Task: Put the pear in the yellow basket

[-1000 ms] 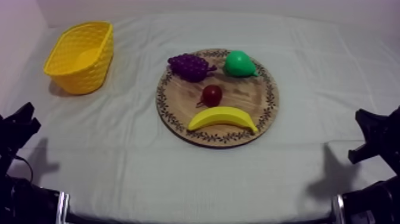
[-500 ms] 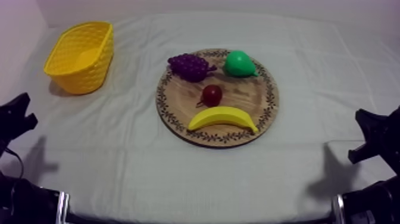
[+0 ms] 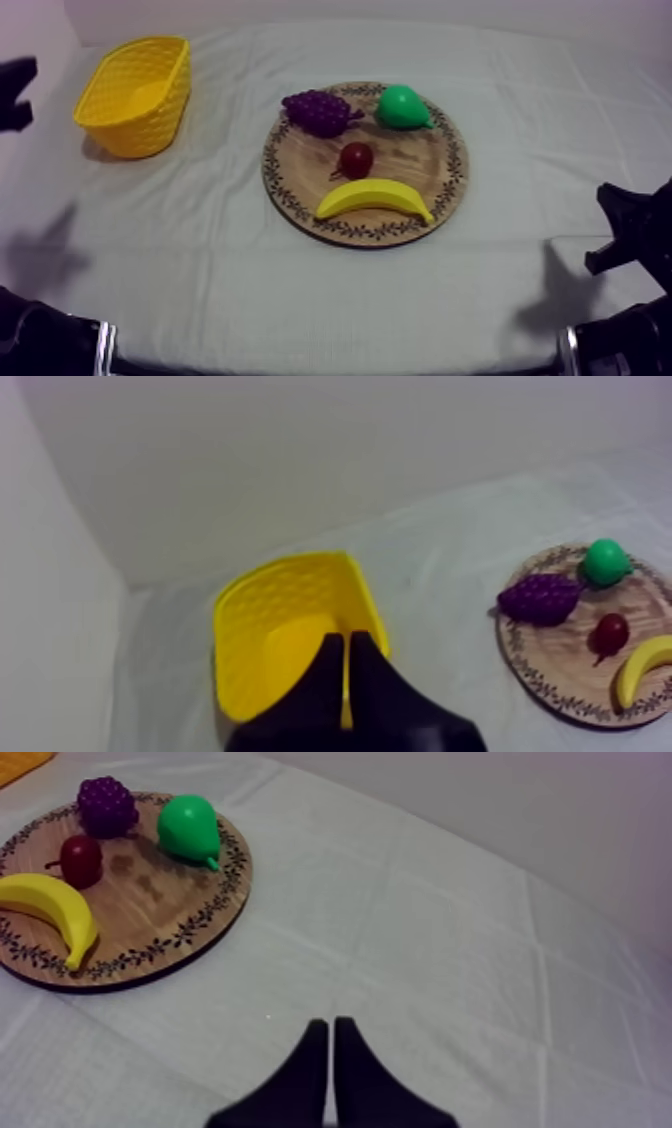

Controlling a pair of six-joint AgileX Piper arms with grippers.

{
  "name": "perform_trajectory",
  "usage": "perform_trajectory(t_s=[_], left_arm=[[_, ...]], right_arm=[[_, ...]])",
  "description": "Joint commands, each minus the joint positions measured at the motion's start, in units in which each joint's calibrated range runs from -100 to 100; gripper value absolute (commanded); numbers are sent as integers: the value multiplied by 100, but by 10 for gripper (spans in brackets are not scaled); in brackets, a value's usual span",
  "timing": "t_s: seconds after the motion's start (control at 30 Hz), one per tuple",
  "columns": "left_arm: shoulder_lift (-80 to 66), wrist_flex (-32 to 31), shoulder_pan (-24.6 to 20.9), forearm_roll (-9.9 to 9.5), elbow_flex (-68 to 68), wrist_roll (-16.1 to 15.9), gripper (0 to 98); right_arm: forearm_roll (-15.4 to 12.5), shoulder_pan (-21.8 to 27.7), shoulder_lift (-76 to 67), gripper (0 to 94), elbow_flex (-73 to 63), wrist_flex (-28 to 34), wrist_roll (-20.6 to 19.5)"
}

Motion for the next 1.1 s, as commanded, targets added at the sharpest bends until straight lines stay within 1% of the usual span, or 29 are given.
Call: perform_trajectory(t_s=[0.0,0.13,0.4,0.53,0.87,1.07], left_arm=[[729,100,226,-7,-1042,-47,0],[1324,315,567,-9,-1859,-145,0],[2536,1089,1188,-46,-3447,-270,0],[3091,1405,1459,-34,-4076,-329,0],[4334,2134,1985,-5,-5547,-483,0],[5010,2306,2200,28,-6137,-593,0]], right_arm=[[0,0,-1,3,-1,0,-1],[0,-1,-1,3,-1,0,-1],[0,-1,-1,3,-1,0,-1],[0,-1,-1,3,-1,0,-1],[0,-1,-1,3,-1,0,-1],[0,-1,-1,3,-1,0,-1]])
